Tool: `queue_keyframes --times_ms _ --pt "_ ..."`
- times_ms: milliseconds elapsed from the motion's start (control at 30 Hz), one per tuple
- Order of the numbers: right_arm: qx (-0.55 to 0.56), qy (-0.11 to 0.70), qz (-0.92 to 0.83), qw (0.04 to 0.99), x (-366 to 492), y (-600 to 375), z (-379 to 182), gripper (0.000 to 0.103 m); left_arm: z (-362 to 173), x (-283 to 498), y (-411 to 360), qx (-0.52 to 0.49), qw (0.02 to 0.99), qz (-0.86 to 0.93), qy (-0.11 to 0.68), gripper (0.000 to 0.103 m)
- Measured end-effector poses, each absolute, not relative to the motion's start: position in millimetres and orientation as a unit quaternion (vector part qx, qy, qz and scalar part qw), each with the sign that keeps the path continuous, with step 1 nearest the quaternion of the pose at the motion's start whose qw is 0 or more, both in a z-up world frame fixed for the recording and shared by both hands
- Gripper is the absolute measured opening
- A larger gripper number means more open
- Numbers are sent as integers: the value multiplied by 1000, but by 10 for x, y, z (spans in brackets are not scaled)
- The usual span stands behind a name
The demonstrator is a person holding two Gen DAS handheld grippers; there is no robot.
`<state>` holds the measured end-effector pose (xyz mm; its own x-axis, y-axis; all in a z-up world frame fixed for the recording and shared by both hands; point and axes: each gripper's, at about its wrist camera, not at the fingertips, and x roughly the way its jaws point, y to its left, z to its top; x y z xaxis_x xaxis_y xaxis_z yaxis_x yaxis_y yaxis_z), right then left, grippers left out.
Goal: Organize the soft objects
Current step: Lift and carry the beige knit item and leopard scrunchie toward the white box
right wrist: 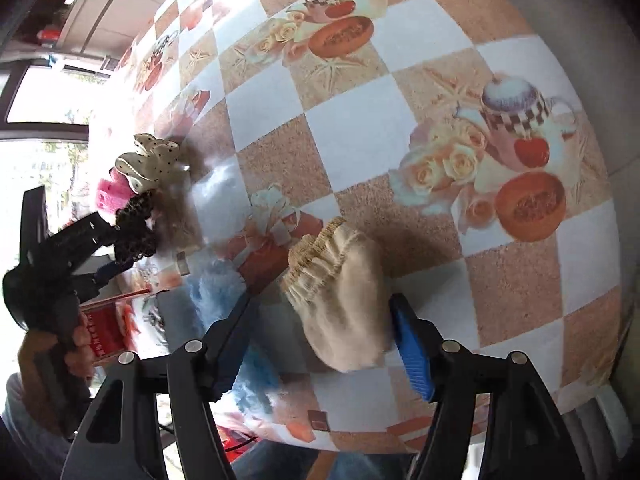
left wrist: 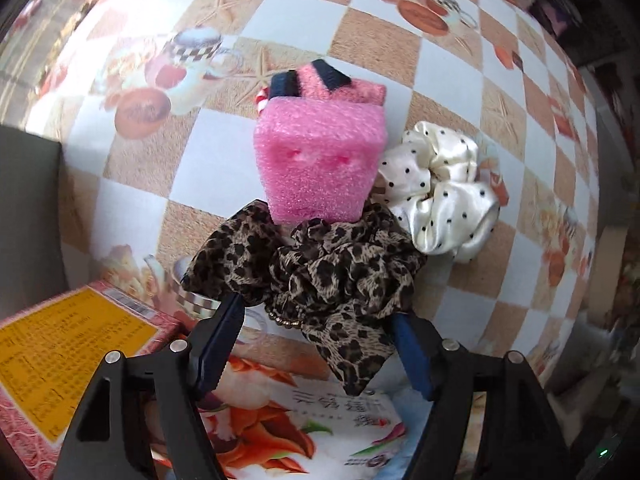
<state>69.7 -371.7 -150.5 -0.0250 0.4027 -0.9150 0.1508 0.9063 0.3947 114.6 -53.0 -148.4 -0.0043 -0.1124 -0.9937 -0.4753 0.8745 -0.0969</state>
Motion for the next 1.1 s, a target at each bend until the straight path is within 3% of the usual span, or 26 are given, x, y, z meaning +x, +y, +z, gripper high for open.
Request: queue_keyframes --times_ms 267,333,367,400,433,467,500,567,1100 --pt "171 723 83 664 790 -3624 -1691 68 -1803 1076 -217 -288 647 161 687 77" --pt "163 726 83 663 804 -3587 -1738 68 -1840 1080 -215 -290 650 164 683 68" --pt "157 728 80 662 806 -3568 -1764 68 -1846 1080 -220 -287 653 164 682 52" --pt "156 727 77 664 804 -3574 -1772 65 -1872 1082 -220 -285 655 159 681 47" --pt "158 724 76 667 802 -3569 -1761 44 -1872 1096 -241 -284 656 150 683 46" --pt "159 725 81 666 802 -3554 -1763 36 -1884 1102 -267 -282 659 142 682 38" --pt "160 726 83 664 803 -3539 -1766 35 -1873 1094 -269 -280 664 134 680 35" --pt "156 725 87 665 806 -3511 -1746 28 -1845 1096 -284 -266 673 120 679 35" --pt "192 691 82 692 575 -3706 -1267 28 -934 895 -982 -112 753 -22 648 35"
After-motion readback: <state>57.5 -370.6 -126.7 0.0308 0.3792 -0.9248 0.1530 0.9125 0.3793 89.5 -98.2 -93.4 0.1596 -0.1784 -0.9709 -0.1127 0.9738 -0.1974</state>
